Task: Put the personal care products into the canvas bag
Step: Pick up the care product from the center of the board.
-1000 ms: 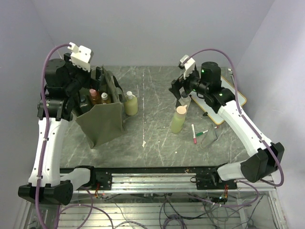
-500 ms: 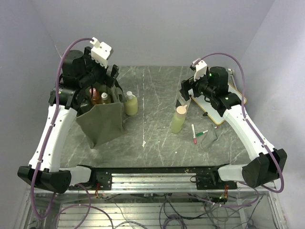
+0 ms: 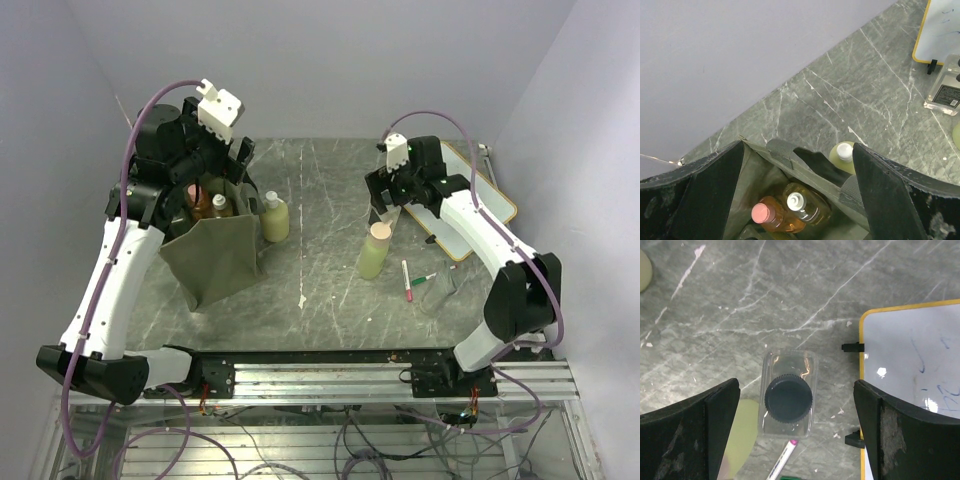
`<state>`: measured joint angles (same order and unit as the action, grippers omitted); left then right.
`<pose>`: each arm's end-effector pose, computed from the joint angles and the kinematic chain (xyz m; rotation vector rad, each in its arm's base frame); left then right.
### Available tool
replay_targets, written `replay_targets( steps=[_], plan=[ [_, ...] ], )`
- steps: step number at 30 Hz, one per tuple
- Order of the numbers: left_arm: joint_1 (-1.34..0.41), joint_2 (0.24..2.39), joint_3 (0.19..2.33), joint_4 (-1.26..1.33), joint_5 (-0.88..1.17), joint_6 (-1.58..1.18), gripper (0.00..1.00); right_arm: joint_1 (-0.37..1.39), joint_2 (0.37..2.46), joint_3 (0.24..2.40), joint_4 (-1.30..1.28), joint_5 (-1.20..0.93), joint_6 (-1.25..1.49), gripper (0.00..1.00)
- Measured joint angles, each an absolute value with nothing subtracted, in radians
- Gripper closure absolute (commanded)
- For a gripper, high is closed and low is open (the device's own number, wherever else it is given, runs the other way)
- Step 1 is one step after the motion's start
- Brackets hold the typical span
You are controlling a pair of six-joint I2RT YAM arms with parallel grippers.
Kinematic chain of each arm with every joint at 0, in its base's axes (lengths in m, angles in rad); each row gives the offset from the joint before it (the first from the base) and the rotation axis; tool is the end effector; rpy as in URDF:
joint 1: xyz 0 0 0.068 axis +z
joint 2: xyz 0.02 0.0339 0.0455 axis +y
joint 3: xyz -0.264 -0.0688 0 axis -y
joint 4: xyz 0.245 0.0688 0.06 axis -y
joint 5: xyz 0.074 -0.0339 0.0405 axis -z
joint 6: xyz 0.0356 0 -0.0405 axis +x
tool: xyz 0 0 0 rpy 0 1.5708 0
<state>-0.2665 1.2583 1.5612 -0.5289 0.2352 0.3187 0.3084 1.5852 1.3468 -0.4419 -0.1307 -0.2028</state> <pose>0.2493 -0.0766 0.4707 0.6760 1.6616 -0.1738 0.3426 0.1140 0.3092 -0.6371 2.1601 0.2038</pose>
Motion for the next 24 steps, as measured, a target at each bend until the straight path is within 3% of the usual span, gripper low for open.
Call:
replay_targets(
  steps=[16,24],
  plan=[
    [-0.266,1.254,1.561,-0.524,0.231,0.322,0.00,0.308,1.676,1.375,-0.532,-0.172,-0.202,0.38],
    [-0.266,1.255,1.561,-0.519,0.225,0.322,0.00,0.310,1.726,1.415,-0.553,-0.178,-0.200,0.69]
  ],
)
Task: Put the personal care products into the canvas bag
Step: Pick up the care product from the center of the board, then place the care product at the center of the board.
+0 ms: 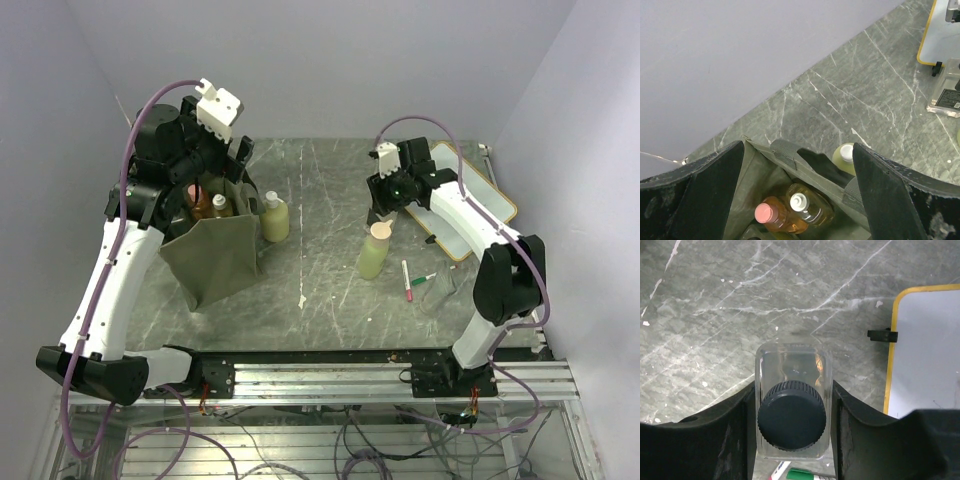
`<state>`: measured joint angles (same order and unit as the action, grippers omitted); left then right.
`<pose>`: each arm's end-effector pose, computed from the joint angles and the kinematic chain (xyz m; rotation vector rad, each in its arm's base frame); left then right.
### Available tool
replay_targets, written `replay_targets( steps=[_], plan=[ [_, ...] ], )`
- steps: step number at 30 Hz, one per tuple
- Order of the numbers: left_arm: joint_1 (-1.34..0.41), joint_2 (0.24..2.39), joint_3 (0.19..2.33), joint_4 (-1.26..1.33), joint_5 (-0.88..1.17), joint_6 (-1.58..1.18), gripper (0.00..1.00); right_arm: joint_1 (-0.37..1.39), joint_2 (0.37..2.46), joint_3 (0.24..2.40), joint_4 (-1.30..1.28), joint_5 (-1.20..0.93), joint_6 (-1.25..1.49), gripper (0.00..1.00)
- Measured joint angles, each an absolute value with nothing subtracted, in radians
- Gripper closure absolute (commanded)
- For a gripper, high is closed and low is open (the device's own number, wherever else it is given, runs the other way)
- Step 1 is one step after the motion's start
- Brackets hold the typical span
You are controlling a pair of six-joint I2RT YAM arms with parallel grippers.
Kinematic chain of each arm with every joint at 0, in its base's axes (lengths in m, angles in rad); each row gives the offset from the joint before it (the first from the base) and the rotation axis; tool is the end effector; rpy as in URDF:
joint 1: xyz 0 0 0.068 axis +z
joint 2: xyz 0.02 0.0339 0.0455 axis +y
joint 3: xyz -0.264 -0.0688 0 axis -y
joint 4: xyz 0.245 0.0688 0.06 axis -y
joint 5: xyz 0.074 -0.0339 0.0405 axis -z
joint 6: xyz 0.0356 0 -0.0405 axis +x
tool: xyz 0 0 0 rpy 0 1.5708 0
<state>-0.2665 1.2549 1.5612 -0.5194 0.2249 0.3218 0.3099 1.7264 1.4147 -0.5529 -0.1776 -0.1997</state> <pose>0.2485 -0.0761 0.4725 0.6690 1.6509 -0.1607 0.3631 0.1229 0.2733 -0.6906 2.3347 0.2657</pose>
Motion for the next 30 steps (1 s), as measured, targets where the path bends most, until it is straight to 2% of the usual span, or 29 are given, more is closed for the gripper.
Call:
replay_targets(
  steps=[7,14,22,30],
  plan=[
    [-0.266,1.255,1.561,-0.519,0.184,0.333,0.00,0.367,1.754,1.476,-0.599,-0.159,-0.189,0.83],
    [-0.266,1.246,1.556,-0.515,0.139,0.343,0.01,0.475,1.755,1.575,-0.623,-0.154,-0.156,0.90],
    [-0.266,1.216,1.539,-0.502,0.118,0.358,0.01,0.595,1.755,1.594,-0.630,-0.131,-0.091,0.92],
    [-0.266,1.213,1.535,-0.503,0.119,0.363,0.00,0.684,1.736,1.488,-0.593,-0.075,-0.027,0.92]
  ],
)
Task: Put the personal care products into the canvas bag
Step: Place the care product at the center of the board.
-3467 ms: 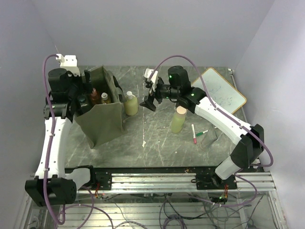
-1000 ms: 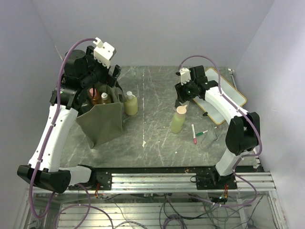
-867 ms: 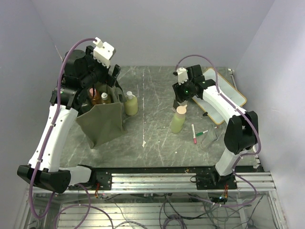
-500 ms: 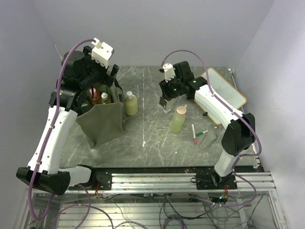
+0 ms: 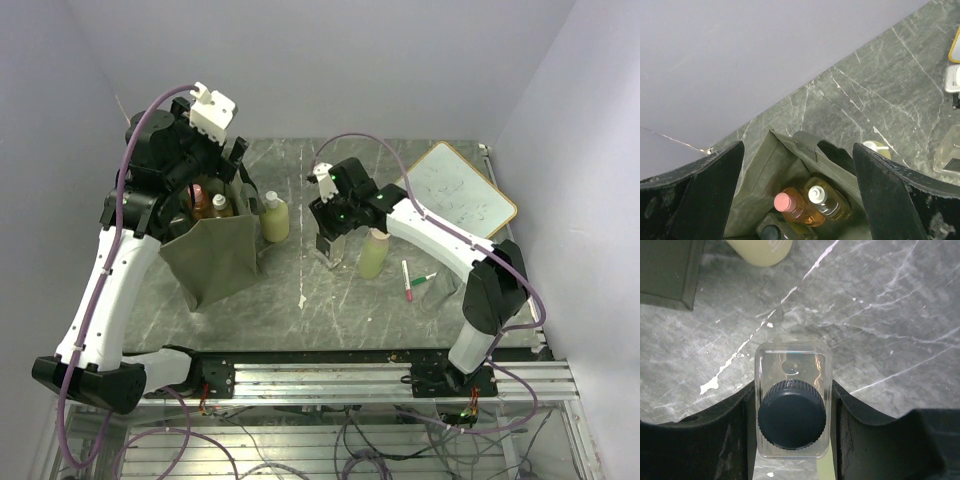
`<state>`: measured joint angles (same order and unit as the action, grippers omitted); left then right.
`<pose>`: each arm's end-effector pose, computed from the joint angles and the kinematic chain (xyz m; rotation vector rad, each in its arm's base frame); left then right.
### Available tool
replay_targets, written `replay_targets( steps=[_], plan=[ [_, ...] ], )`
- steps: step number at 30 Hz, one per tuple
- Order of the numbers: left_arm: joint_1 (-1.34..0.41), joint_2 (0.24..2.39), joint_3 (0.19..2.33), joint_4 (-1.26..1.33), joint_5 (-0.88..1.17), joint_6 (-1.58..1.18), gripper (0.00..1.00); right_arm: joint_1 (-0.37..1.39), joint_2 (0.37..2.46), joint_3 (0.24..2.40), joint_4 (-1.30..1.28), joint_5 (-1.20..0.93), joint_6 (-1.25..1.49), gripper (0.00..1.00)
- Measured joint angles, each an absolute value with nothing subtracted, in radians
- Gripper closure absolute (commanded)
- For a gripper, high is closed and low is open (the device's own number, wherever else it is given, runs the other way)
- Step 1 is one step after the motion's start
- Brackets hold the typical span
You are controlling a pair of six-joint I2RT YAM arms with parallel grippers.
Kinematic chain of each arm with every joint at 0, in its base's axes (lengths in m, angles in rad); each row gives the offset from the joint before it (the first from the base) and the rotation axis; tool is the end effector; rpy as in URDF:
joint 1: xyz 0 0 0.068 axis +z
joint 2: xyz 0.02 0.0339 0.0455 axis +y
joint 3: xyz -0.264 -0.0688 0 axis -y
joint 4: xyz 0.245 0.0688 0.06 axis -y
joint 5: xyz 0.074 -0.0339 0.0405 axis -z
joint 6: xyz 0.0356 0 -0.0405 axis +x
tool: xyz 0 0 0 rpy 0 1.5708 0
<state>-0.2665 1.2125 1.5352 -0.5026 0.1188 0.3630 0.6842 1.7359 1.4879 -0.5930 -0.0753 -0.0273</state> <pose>0.2385 -0.0695 0.4758 0.6234 1.6347 -0.0335 0.2995 0.2477 0.2903 -0.8850 2.2807 0.3886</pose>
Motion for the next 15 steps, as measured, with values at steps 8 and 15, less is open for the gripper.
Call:
replay_targets(
  steps=[8,15],
  plan=[
    [-0.266,1.209,1.528,-0.506,0.133,0.362,0.00,0.744,1.700,1.397,-0.547,0.006,0.017,0.88],
    [-0.266,1.195,1.500,-0.506,0.152,0.360,0.00,0.764,1.660,1.342,-0.528,0.036,0.052,0.67]
  ],
)
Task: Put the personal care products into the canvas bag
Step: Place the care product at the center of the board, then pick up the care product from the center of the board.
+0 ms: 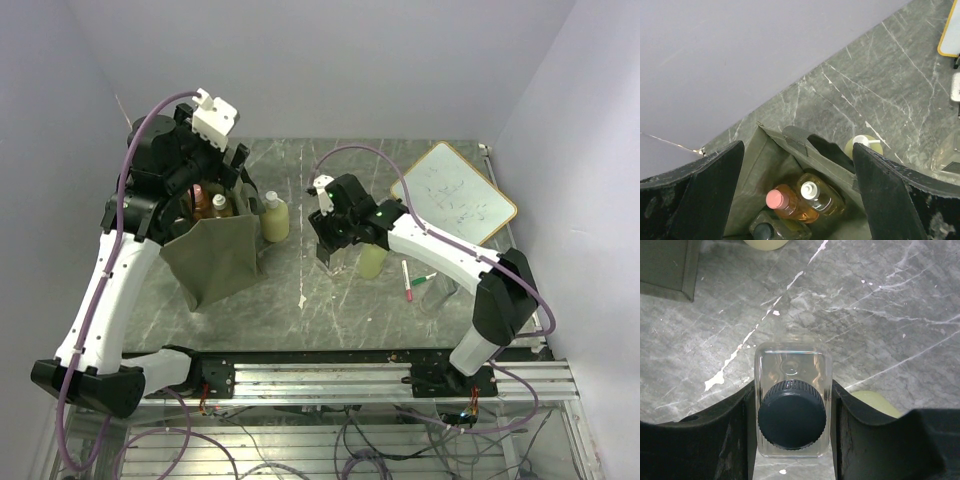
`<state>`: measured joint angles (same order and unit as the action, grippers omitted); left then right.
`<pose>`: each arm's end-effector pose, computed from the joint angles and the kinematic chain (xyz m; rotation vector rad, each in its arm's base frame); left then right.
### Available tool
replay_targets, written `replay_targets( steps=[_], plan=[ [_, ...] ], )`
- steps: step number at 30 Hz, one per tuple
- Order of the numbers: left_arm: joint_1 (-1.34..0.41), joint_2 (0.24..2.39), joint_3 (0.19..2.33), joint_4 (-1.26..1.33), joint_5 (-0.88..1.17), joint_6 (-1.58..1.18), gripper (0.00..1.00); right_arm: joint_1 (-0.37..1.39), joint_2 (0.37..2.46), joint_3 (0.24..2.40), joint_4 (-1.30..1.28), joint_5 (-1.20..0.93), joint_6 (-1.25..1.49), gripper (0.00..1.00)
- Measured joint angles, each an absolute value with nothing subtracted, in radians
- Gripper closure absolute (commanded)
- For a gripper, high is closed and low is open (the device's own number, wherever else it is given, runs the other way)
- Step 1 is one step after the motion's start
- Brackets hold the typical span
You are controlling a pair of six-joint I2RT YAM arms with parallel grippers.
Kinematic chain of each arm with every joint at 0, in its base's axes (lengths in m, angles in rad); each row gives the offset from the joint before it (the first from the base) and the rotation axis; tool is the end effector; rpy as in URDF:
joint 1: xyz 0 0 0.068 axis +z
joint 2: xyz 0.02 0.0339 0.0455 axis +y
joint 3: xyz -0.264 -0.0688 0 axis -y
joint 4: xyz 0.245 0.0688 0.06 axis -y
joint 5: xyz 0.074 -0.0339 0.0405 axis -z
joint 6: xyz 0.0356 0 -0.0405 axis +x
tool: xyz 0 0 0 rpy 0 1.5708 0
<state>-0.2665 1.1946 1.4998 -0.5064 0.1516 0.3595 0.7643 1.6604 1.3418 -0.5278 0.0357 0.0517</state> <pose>0.2356 -0.0699 0.4681 0.6483 1.6472 -0.0670 0.2663 0.2535 0.2746 -0.8367 2.2956 0.3273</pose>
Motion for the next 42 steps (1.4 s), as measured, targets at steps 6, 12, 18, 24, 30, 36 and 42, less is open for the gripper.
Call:
replay_targets(
  steps=[6,12,18,24,30,36,42],
  plan=[
    [-0.273,1.176,1.478,-0.508,0.167,0.360,0.00,0.764,1.650,1.336,-0.529,0.035,0.067,0.30],
    [-0.285,1.173,1.478,-0.521,0.180,0.368,0.00,0.764,1.581,1.336,-0.484,0.004,0.073,0.11],
    [-0.313,1.182,1.481,-0.529,0.187,0.375,0.00,0.751,1.534,1.353,-0.461,-0.036,0.059,0.09],
    [-0.368,1.214,1.492,-0.530,0.186,0.374,0.00,0.616,1.513,1.399,-0.453,-0.073,0.044,0.08],
    [-0.476,1.260,1.494,-0.530,0.173,0.362,0.00,0.443,1.472,1.420,-0.445,-0.086,0.040,0.08],
    [-0.627,1.311,1.494,-0.528,0.100,0.324,0.01,0.325,1.443,1.437,-0.427,-0.117,0.036,0.07],
    [-0.780,1.395,1.494,-0.521,0.006,0.252,0.01,0.227,1.416,1.436,-0.419,-0.144,0.037,0.07]
  ],
)
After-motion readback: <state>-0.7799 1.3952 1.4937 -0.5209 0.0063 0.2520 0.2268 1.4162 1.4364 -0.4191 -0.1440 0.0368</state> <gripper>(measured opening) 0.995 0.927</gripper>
